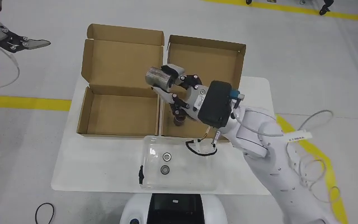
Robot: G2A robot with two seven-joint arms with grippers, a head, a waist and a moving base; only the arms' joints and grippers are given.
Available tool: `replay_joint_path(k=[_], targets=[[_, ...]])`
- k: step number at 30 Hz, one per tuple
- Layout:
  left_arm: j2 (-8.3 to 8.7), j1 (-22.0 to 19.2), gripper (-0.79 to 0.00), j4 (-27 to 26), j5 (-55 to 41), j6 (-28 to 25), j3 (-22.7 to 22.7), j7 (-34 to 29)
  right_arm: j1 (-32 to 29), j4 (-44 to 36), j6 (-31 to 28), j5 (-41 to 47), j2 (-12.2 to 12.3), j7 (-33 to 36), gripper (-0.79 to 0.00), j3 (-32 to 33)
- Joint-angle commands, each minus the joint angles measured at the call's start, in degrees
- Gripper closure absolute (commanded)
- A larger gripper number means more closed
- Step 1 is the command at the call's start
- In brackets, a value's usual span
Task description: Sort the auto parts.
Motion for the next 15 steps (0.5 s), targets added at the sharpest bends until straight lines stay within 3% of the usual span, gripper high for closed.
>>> replay_joint_path(k=[1, 8, 15], targets=[[0.00, 0.0, -0.785, 0.0, 0.0, 0.0, 0.0, 0.0, -1.2, 0.6, 0.0, -0.5, 0.1, -0.1, 0.000, 0.2], [0.00, 0.0, -0.785, 0.0, 0.0, 0.0, 0.0, 0.0, -5.8, 3.5, -0.3, -2.4, 0.7, -0.7, 0.000, 1.6], [0.00, 0.0, -0.785, 0.0, 0.0, 0.0, 0.0, 0.0, -8.4, 6.1, 0.4, -4.2, 1.1, 4.6, 0.000, 2.3]])
